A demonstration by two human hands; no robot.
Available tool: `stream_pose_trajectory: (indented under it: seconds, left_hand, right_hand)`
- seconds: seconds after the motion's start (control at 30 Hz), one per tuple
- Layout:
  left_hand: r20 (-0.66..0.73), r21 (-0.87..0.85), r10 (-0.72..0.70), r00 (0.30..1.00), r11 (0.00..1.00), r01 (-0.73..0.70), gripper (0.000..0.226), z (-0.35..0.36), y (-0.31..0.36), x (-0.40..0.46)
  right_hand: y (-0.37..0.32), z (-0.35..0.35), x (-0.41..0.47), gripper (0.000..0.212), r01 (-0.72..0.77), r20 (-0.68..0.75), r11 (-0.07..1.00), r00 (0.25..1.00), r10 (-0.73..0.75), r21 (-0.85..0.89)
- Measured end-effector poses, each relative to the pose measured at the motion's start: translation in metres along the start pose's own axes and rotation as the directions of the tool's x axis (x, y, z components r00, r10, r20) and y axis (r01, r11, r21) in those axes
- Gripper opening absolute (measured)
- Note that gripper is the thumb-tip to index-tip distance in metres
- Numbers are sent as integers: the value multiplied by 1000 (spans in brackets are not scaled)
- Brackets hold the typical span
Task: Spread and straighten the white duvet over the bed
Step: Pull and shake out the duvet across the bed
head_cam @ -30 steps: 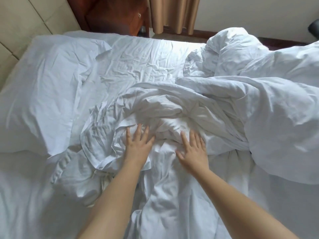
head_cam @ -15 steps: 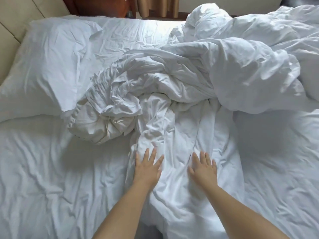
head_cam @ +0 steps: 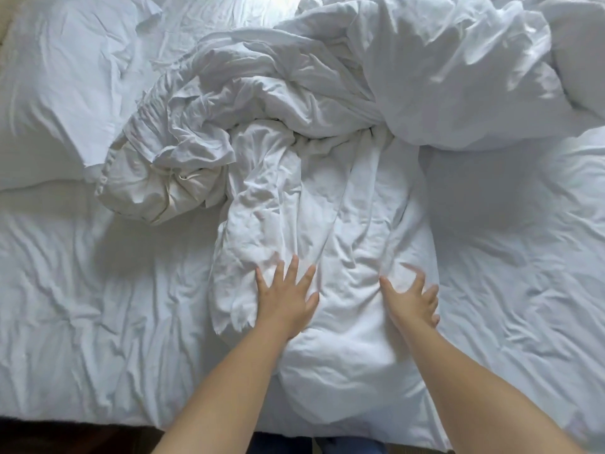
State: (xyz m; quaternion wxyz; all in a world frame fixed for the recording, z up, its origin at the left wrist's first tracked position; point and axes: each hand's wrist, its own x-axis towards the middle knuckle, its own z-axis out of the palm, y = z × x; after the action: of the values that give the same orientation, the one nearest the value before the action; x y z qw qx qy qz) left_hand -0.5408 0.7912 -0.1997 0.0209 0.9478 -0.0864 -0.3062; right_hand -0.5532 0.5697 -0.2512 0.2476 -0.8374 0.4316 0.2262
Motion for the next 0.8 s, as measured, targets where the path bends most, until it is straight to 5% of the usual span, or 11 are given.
stream_pose_trajectory:
  seconds: [0.2, 0.3, 0.43, 0.6, 0.8]
  left_hand:
    - [-32, -144, -87, 996, 986, 81, 76, 10, 32, -1]
    - [34, -71, -25, 999, 997, 27, 93, 17, 55, -6]
    - [21, 26, -63, 998, 998, 63, 86, 21, 70, -14]
    - [-58, 171, -63, 996, 983, 72, 78, -2, 75, -27]
    - [-217, 248, -24, 976, 966, 79, 70, -56, 55, -54]
  right_hand:
    - [20, -3, 23, 105, -159, 193, 918, 977, 93, 362]
    - [27, -8, 27, 78, -195, 226, 858, 969, 95, 476]
    - [29, -16, 17, 41, -116, 234, 874, 972, 3, 471]
    - [11, -42, -13, 42, -1, 237, 909, 966, -107, 416]
    - [-31, -110, -80, 36, -45, 279, 756, 942, -185, 653]
